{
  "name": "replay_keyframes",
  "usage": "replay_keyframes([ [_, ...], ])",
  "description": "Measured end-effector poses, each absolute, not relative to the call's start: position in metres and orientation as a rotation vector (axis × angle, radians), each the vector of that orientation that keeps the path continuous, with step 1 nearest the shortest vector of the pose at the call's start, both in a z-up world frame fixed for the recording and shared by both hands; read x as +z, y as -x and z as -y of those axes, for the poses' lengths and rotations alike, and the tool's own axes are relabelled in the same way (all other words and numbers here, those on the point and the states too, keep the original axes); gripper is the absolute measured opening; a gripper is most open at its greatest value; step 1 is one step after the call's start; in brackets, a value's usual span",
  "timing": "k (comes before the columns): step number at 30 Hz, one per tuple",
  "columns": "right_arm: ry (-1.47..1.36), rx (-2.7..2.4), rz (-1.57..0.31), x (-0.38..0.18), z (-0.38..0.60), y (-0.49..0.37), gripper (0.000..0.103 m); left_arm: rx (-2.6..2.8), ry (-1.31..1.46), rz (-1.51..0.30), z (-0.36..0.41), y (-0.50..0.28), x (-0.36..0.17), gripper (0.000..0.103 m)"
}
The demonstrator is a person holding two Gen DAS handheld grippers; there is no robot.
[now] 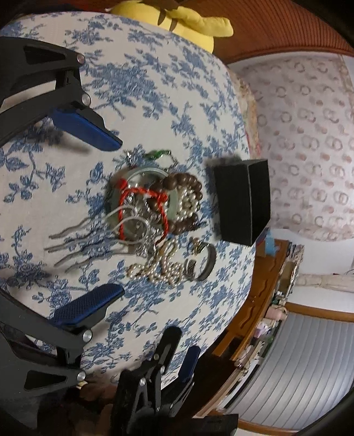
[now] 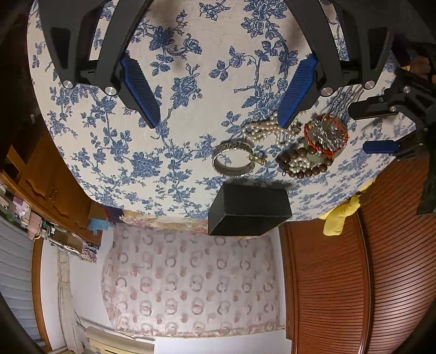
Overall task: Organize jewelry
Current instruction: 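Lower the left gripper onto the silver hairpins and close it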
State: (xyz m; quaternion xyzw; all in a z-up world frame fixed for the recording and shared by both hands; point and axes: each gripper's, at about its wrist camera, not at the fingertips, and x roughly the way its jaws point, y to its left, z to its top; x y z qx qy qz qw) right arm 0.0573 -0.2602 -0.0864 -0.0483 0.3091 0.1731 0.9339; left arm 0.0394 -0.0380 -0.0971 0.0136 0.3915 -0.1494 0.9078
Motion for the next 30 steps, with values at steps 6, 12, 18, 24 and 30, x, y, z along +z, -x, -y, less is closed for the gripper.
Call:
replay_keyframes([
  [6, 0.094, 0.35, -0.623, -0.087, 0.261, -0.056, 0.089, -0.312, -0.084, -0.85, 0.057, -0.043, -0.108, 0.076],
  [12, 0.082, 0.347, -0.614, -0.087, 0.264, -0.054, 0.09, -0.259, -0.122, -0.859, 0.06, -0.05, -0.114, 0.07],
  [18, 0.083, 0.344, -0.611, -0.087, 0.264, -0.053, 0.09, -0.245, -0.125, -0.841, 0.051, -0.048, -0.113, 0.042],
  [24, 0.084, 0.341, -0.608, -0.087, 0.264, -0.053, 0.09, -0.273, -0.094, -0.817, 0.039, -0.041, -0.107, 0.035],
  [30, 0.085, 0.341, -0.608, -0.087, 0.263, -0.052, 0.09, -0.304, -0.047, -0.777, 0.03, -0.03, -0.094, 0.034],
])
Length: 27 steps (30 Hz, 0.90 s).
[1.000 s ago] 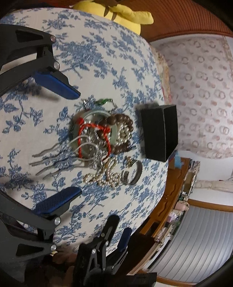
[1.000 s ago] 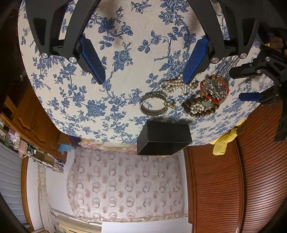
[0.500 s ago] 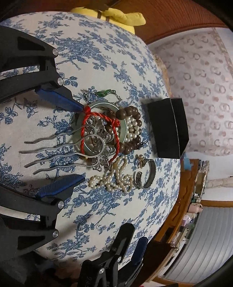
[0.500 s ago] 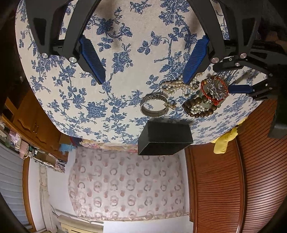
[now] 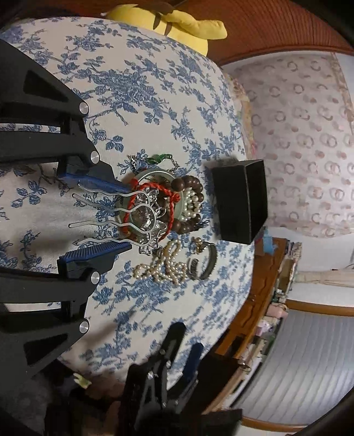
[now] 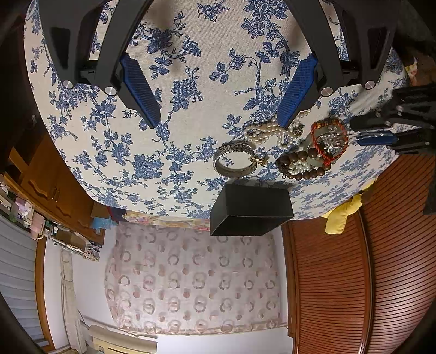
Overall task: Organize jewelry
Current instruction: 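Lower the left gripper onto the silver hairpins and close it, then lift the silver hairpins out of the pile with the left gripper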
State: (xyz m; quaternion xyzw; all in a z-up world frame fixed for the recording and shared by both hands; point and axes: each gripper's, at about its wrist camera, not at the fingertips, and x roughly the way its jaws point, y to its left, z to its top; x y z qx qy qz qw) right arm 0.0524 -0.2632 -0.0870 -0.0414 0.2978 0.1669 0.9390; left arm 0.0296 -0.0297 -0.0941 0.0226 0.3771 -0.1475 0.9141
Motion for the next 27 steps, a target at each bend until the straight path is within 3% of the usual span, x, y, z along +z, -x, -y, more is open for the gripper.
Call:
replay_keyframes([
  [17, 0.085, 0.341, -0.609, -0.087, 0.263, -0.052, 0.09, -0.308, 0.018, -0.709, 0.011, -0.023, -0.074, 0.034],
  [27, 0.086, 0.34, -0.609, -0.087, 0.262, -0.052, 0.09, -0.378, 0.028, -0.764, 0.023, -0.028, -0.086, 0.034],
])
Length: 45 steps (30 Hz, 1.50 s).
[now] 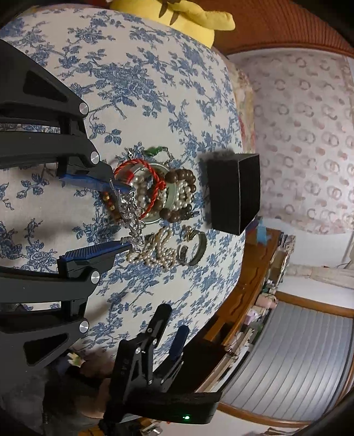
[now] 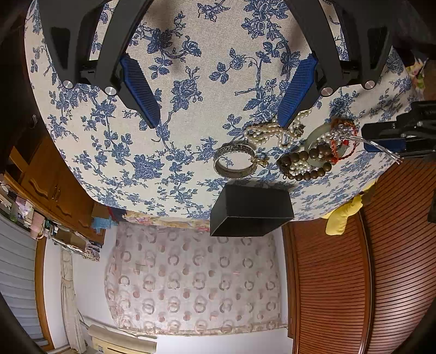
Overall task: Organize jewelry
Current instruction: 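Lift the silver hairpins out of the pile with the left gripper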
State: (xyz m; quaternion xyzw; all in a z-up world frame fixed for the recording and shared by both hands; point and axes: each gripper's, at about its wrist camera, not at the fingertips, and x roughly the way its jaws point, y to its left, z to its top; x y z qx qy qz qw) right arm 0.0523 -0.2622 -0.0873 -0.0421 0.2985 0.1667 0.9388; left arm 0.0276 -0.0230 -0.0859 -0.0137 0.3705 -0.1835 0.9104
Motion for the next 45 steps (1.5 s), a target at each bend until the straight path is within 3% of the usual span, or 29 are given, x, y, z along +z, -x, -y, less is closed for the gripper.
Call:
replay_keyframes([
  [5, 0.087, 0.341, -0.61, -0.087, 0.262, -0.052, 0.09, -0.383, 0.034, -0.731, 0.023, -0.025, -0.079, 0.033],
  [6, 0.088, 0.341, -0.61, -0.087, 0.262, -0.052, 0.09, -0.382, 0.037, -0.725, 0.022, -0.025, -0.078, 0.015],
  [7, 0.088, 0.34, -0.61, -0.087, 0.263, -0.052, 0.09, -0.391, 0.045, -0.727, 0.021, -0.026, -0.078, 0.01],
  [17, 0.086, 0.341, -0.609, -0.087, 0.262, -0.052, 0.09, -0.377, 0.043, -0.755, 0.021, -0.04, -0.087, 0.01],
  [20, 0.085, 0.34, -0.61, -0.087, 0.261, -0.052, 0.09, -0.369, 0.037, -0.768, 0.022, -0.047, -0.09, 0.025],
  [22, 0.083, 0.34, -0.609, -0.087, 0.262, -0.053, 0.09, -0.353, 0.039, -0.764, 0.022, -0.049, -0.089, 0.044],
  [26, 0.084, 0.339, -0.608, -0.087, 0.262, -0.053, 0.09, -0.349, -0.003, -0.763, 0.033, -0.051, -0.09, 0.053],
  [39, 0.083, 0.339, -0.609, -0.087, 0.262, -0.052, 0.09, -0.299, -0.191, -0.795, 0.07, -0.067, -0.108, 0.062],
  [41, 0.084, 0.34, -0.609, -0.087, 0.262, -0.052, 0.09, -0.294, -0.212, -0.79, 0.073, -0.066, -0.108, 0.062],
  [45, 0.095, 0.343, -0.617, -0.087, 0.261, -0.053, 0.09, -0.315, -0.175, -0.768, 0.067, -0.061, -0.1, 0.034],
])
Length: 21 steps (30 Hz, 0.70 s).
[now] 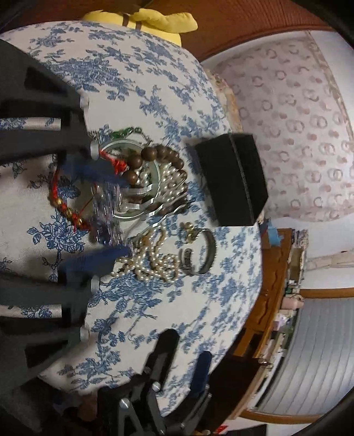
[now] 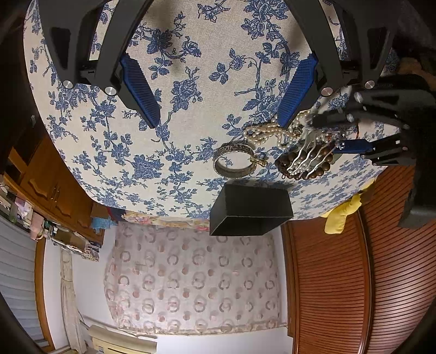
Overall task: Organize jewelry
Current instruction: 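Lift the silver hairpins out of the pile with the left gripper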
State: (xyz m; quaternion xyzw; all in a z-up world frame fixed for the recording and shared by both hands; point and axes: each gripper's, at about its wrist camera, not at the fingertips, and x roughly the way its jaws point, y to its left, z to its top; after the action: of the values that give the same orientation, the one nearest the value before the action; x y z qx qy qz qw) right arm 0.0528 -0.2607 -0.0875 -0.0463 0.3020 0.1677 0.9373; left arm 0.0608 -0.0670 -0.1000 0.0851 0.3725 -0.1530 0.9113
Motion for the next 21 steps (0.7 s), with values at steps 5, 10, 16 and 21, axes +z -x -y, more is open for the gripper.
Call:
replay_keyframes([
  [5, 0.092, 0.364, -0.651, -0.088, 0.259, -0.061, 0.09, -0.357, -0.139, -0.759, 0.063, -0.059, -0.092, 0.027],
  [10, 0.084, 0.367, -0.661, -0.087, 0.262, -0.066, 0.09, -0.412, -0.064, -0.737, 0.058, -0.056, -0.087, 0.016],
  [16, 0.09, 0.368, -0.658, -0.084, 0.262, -0.07, 0.09, -0.458, -0.035, -0.722, 0.062, -0.053, -0.083, 0.01],
  [21, 0.104, 0.381, -0.646, -0.076, 0.258, -0.079, 0.09, -0.456, -0.011, -0.709, 0.058, -0.055, -0.078, 0.01],
])
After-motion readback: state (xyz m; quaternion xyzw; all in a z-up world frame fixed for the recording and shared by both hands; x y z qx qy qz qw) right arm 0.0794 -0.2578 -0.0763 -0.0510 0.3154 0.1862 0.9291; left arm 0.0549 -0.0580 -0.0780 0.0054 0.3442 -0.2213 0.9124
